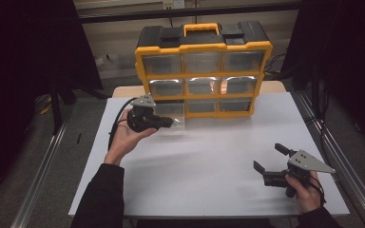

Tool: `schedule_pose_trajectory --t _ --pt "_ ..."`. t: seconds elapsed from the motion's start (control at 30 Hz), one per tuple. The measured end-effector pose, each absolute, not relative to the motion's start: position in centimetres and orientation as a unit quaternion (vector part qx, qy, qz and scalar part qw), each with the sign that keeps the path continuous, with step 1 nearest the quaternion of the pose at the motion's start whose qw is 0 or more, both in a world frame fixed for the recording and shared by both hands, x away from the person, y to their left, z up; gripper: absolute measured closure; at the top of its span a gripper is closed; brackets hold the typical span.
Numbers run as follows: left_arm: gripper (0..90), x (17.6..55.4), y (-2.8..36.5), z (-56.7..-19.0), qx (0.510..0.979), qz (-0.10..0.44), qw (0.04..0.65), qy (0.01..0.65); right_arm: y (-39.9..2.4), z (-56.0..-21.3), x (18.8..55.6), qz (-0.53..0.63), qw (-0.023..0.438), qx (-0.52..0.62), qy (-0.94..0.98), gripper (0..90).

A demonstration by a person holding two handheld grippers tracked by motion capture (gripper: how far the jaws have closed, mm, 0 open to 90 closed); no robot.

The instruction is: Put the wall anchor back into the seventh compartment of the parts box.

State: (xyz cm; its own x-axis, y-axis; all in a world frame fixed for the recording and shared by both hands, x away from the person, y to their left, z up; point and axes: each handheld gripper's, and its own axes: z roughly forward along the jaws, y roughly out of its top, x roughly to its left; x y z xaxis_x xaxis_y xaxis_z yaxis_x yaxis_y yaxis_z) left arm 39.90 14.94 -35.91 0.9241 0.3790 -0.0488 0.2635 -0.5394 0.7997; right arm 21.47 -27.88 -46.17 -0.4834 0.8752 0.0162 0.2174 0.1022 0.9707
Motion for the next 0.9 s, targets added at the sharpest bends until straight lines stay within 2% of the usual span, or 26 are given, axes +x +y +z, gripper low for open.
schedule_pose_trajectory --t 0.47,0.9 --pt "84.8 41.3 16.0 -35.1 0.867 0.073 0.446 0.209 -27.9 -46.2 21.5 0.533 0.308 0.404 0.677 0.5" --pt "84.8 43.3 15.8 -34.0 0.882 0.089 0.414 0.209 -27.9 -46.2 21.5 0.534 0.308 0.404 0.676 0.5"
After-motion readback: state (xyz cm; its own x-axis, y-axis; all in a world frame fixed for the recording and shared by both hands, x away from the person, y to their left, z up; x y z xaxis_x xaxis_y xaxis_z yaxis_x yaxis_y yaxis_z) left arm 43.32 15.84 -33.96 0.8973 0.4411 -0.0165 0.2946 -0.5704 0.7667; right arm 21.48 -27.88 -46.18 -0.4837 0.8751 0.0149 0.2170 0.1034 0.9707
